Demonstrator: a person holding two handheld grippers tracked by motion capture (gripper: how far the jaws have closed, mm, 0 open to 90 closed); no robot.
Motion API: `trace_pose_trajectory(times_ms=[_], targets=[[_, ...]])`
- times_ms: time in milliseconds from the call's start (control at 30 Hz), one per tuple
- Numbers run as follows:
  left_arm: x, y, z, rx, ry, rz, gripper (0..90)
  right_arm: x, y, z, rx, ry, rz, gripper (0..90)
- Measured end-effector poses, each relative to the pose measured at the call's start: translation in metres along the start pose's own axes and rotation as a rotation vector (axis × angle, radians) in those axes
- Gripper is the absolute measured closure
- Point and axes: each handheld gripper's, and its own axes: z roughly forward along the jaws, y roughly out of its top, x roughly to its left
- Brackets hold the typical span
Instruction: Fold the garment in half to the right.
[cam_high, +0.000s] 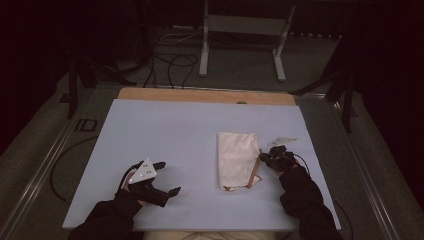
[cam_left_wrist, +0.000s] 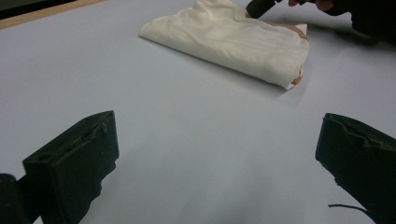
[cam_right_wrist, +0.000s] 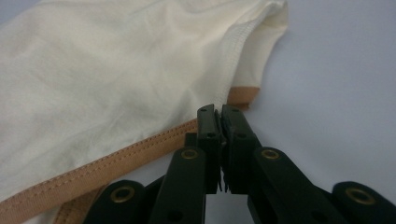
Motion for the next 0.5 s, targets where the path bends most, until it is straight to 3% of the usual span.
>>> trace_pose_trajectory(times_ms=[167,300,500], targets=[[0.0,-0.003,0.0,-0.002,0.002,-0.013,0.4,-0.004,-0.006,0.002,0.026,0.012,0.054,86.7],[0.0,-0.003,0.0,0.002,0.01,-0.004,0.4,-0.004,-0.008,0.004,0.04,0.012,0.051,82.6],[0.002,-0.005,-0.001,0.001,0.025,-0.002,0.4,-0.01,0.002,-0.009,-0.016,0.021,0.072,69.3]])
